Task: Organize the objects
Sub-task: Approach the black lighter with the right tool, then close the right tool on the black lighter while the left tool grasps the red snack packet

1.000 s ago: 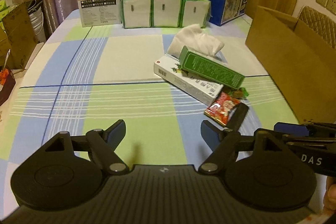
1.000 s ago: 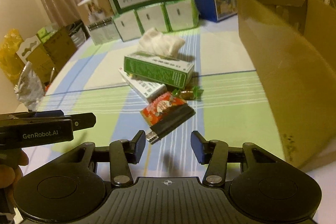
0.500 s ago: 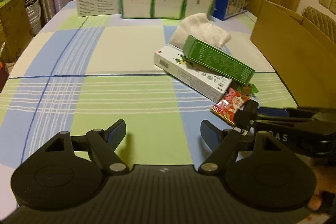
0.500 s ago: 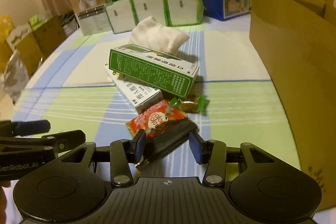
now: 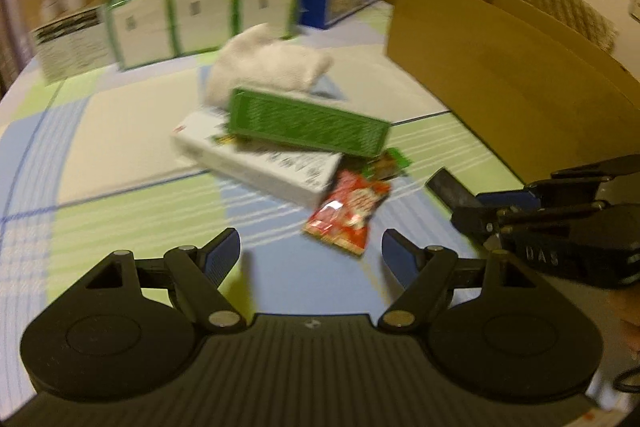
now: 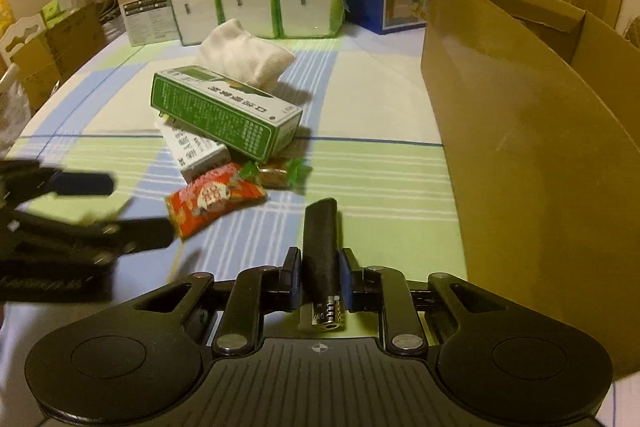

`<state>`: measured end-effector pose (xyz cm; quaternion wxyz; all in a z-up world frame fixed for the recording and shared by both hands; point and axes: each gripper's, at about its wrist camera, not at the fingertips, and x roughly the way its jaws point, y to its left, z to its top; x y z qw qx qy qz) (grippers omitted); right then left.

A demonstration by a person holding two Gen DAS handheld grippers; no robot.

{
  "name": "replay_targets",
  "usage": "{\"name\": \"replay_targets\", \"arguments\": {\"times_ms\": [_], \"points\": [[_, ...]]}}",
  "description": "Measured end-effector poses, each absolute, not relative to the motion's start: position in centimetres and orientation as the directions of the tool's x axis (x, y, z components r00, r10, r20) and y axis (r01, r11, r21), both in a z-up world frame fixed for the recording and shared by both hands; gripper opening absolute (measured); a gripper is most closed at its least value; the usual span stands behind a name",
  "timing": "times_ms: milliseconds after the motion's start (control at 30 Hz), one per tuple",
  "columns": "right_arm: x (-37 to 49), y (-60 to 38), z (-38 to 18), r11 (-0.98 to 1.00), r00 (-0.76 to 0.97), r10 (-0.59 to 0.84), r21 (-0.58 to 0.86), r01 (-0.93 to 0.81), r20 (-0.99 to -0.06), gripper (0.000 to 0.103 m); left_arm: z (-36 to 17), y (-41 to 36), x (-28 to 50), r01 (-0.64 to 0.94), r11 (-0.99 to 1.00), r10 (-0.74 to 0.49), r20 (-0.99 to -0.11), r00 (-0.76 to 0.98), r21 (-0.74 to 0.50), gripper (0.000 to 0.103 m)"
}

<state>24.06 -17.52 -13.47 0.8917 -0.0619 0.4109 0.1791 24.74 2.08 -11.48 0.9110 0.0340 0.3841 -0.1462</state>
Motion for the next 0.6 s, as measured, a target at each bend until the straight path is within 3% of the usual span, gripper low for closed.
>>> {"name": "replay_targets", "arguments": {"times_ms": [233,333,600], "points": [[23.7,-17.9,-13.6,0.920,0.606,0.278,0.024,-0.392,-0.745,0.017,-13.1,-0.4,26.4,0.337,0.942,-0.245,-0.722,0.647,-0.018,0.052],[23.7,-17.9,-13.7,0.919,0.608,0.280,0.024,-0.394,-0.743,0.017,-12.9,-0.7,26.0,0.322,0.947,-0.235,-0.723,0.650,-0.018,0.037],[22.0,-18.3,-13.3,0.913,0.572,0.305,0.063,-0.404,-0.761,0.017,-12.0,0.0,21.6,0.249,0.968,-0.136,-0.762,0.632,0.033,0.035]]}}
